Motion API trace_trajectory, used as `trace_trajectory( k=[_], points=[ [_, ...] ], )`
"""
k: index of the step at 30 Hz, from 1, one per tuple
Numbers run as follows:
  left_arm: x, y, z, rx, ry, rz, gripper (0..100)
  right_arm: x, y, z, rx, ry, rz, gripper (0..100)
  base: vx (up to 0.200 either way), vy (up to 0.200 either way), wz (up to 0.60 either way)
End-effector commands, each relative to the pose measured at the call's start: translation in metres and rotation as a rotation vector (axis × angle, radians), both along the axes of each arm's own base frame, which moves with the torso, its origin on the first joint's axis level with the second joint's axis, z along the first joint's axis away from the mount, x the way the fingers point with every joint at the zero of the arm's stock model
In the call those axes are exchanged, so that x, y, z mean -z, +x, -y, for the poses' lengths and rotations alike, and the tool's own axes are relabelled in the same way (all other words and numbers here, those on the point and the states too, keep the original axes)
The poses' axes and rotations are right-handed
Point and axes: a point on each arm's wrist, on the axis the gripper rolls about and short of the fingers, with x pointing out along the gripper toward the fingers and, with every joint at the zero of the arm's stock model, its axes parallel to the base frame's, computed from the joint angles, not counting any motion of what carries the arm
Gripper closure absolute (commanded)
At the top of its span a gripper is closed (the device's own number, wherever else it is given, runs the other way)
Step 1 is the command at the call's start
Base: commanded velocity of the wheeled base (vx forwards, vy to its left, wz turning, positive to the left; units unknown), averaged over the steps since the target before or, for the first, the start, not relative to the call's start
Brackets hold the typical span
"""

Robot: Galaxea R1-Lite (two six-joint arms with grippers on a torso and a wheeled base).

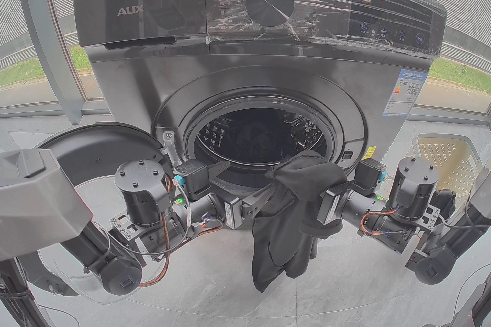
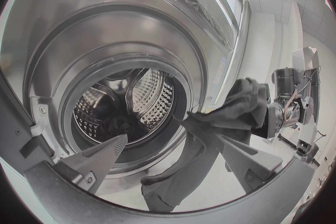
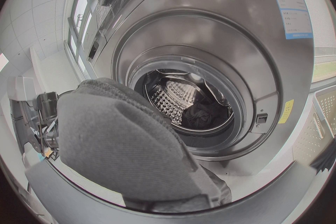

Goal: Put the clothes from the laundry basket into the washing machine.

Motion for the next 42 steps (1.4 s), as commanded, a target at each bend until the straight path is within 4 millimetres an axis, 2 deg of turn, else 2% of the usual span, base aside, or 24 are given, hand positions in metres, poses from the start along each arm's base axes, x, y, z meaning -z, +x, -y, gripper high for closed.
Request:
trace_trajectory(
  k=[1,7,8,16,27,37,42],
  points=[
    [0.012,0.002,-0.001,-0.005,0.016,-0.023,0,-0.009,-0.002,0.002,0.0,0.019,0.026,100,0.0,0.0,0.0],
    [0.025,0.004,0.001,-0.007,0.037,-0.047,0,-0.025,-0.006,0.003,-0.015,0.06,0.077,100,0.0,0.0,0.0],
    [0.032,0.008,-0.001,-0.018,0.05,-0.06,0,-0.028,-0.008,0.003,-0.021,0.067,0.088,100,0.0,0.0,0.0],
    [0.057,0.021,-0.008,-0.049,0.091,-0.099,0,-0.039,-0.013,0.004,-0.061,0.09,0.121,100,0.0,0.0,0.0],
    [0.087,0.034,-0.011,0.01,0.132,-0.154,0,-0.044,-0.024,-0.006,-0.124,0.103,0.132,100,0.0,0.0,0.0],
    [0.112,0.049,-0.019,-0.008,0.135,-0.146,0,-0.049,-0.031,-0.008,-0.17,0.127,0.158,100,0.0,0.0,0.0],
    [0.116,0.054,-0.017,0.006,0.131,-0.145,0,-0.049,-0.035,-0.008,-0.182,0.128,0.156,100,0.0,0.0,0.0]
  ],
)
